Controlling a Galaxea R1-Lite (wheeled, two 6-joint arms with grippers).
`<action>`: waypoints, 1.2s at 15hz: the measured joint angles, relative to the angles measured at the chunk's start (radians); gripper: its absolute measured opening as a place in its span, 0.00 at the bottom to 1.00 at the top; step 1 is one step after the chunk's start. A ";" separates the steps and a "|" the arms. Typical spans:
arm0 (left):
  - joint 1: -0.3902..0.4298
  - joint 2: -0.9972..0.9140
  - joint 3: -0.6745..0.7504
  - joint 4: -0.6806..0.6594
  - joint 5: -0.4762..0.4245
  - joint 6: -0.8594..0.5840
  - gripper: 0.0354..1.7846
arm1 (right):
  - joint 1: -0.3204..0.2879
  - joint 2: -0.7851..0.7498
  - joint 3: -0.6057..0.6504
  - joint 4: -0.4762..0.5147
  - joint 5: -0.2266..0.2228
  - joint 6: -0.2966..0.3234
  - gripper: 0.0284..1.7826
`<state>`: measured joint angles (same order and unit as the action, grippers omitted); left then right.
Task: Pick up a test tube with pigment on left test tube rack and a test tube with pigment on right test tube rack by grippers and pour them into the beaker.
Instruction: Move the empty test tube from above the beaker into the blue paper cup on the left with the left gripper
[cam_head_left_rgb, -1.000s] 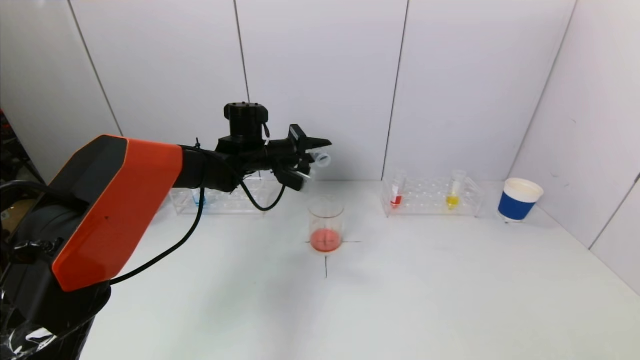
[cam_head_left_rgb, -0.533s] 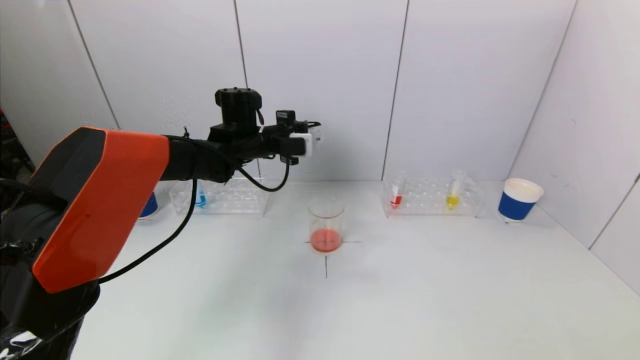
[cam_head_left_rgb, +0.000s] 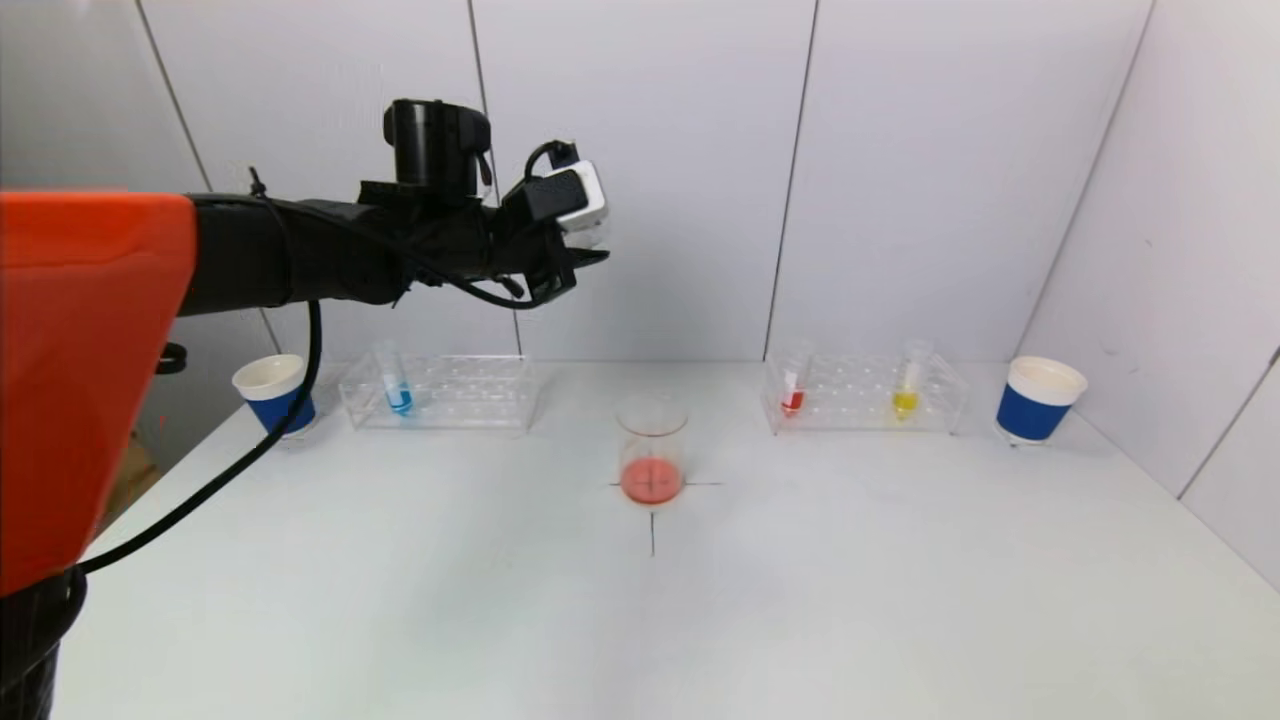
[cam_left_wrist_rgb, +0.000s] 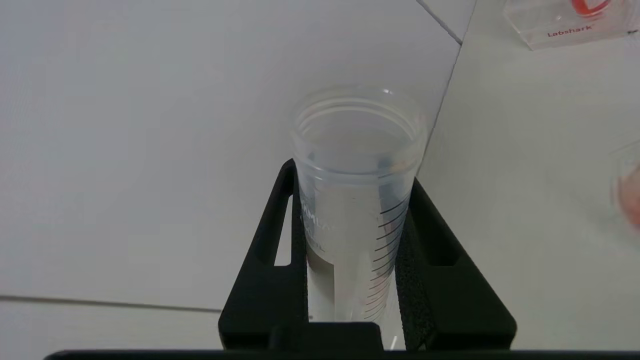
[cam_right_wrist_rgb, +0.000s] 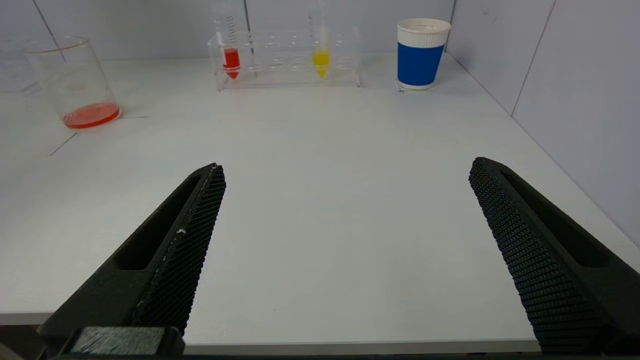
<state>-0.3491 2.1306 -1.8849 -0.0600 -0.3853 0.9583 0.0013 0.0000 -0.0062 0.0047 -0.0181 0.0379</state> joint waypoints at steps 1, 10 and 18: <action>-0.001 -0.022 -0.015 0.041 0.009 -0.072 0.26 | 0.000 0.000 0.000 0.000 0.000 0.000 1.00; 0.058 -0.131 -0.067 0.104 0.101 -0.727 0.26 | 0.000 0.000 0.000 0.000 0.000 0.000 1.00; 0.133 -0.213 0.154 -0.047 0.501 -0.943 0.26 | 0.000 0.000 0.000 0.000 0.000 0.000 1.00</action>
<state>-0.2164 1.9181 -1.7304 -0.1072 0.1153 0.0149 0.0009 0.0000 -0.0062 0.0043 -0.0183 0.0383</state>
